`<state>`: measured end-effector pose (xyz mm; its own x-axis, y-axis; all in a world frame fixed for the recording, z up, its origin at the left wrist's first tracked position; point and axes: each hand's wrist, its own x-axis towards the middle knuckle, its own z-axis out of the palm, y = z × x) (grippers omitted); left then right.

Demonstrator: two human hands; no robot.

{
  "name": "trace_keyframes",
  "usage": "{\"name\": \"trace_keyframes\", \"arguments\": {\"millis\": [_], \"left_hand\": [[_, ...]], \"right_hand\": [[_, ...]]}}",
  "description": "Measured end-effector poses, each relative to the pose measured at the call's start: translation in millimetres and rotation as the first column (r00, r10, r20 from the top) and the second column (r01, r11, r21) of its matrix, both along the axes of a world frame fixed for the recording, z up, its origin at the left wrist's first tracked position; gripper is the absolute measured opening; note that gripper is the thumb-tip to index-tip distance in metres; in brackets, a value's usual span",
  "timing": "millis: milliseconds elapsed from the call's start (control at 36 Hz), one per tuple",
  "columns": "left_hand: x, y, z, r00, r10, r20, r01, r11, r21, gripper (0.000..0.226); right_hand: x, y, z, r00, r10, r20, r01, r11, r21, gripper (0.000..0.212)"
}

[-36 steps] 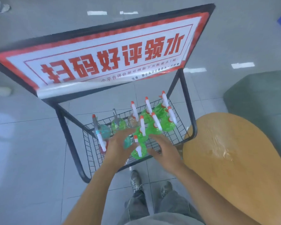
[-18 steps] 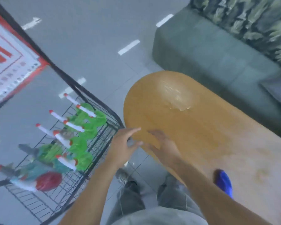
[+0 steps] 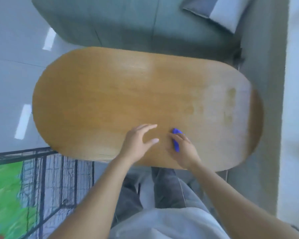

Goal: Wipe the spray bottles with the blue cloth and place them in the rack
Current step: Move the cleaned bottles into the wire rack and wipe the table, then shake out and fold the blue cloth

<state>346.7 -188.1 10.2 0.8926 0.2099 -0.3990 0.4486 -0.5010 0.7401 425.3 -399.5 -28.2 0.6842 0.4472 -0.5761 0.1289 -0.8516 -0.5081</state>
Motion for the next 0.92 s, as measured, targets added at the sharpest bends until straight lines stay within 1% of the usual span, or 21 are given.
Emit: {"name": "trace_keyframes", "arguments": {"millis": [56, 139, 222, 333, 389, 528, 583, 639, 722, 778, 833, 917], "left_hand": [[18.2, -21.1, -15.3, 0.999, -0.049, 0.0, 0.049, 0.999, -0.014, 0.051], [34.1, -44.7, -38.0, 0.995, -0.099, -0.027, 0.099, 0.995, -0.017, 0.05], [41.2, -66.1, -57.2, 0.985, -0.152, -0.08, 0.151, 0.988, -0.024, 0.049], [42.7, -79.2, -73.5, 0.968, -0.193, -0.157, 0.191, 0.981, -0.027, 0.049], [42.3, -81.2, -77.5, 0.966, -0.194, -0.173, 0.193, 0.981, -0.022, 0.049], [44.2, -79.0, -72.6, 0.966, -0.171, -0.193, 0.175, 0.985, 0.0, 0.048], [45.7, -75.5, -66.2, 0.967, -0.165, -0.192, 0.169, 0.986, 0.003, 0.048], [50.5, -71.3, -57.1, 0.971, -0.157, -0.179, 0.161, 0.987, 0.008, 0.048], [62.5, -66.5, -38.0, 0.981, -0.139, -0.133, 0.141, 0.99, 0.009, 0.051], [71.7, -63.1, -23.0, 0.988, -0.128, -0.09, 0.129, 0.992, 0.004, 0.053], [81.7, -57.2, -6.0, 0.993, -0.105, -0.043, 0.106, 0.994, 0.008, 0.057], [100.3, -42.4, 25.8, 0.996, -0.083, 0.039, 0.082, 0.996, 0.03, 0.063]], "right_hand": [[6.7, -28.8, -13.1, 0.997, -0.072, -0.031, 0.07, 0.997, -0.04, 0.055], [11.0, -56.5, -29.0, 0.989, -0.1, -0.106, 0.09, 0.992, -0.088, 0.056], [10.5, -73.4, -44.8, 0.974, -0.069, -0.216, 0.045, 0.992, -0.115, 0.052], [10.9, -79.4, -59.4, 0.949, -0.024, -0.314, -0.023, 0.989, -0.145, 0.052], [13.0, -80.1, -64.7, 0.944, 0.006, -0.329, -0.066, 0.983, -0.173, 0.054], [22.2, -80.7, -64.4, 0.959, 0.08, -0.272, -0.133, 0.974, -0.185, 0.048], [26.5, -78.3, -56.1, 0.966, 0.079, -0.246, -0.12, 0.981, -0.156, 0.047], [34.2, -74.9, -43.0, 0.976, 0.04, -0.214, -0.064, 0.992, -0.107, 0.045], [52.0, -66.6, -15.6, 0.986, -0.047, -0.157, 0.053, 0.998, 0.032, 0.044], [64.5, -58.5, 7.2, 0.975, -0.136, -0.177, 0.163, 0.975, 0.148, 0.043], [77.3, -46.9, 33.2, 0.956, -0.201, -0.214, 0.253, 0.932, 0.258, 0.042], [97.6, -23.8, 78.4, 0.947, -0.224, -0.231, 0.302, 0.868, 0.393, 0.042]]}}
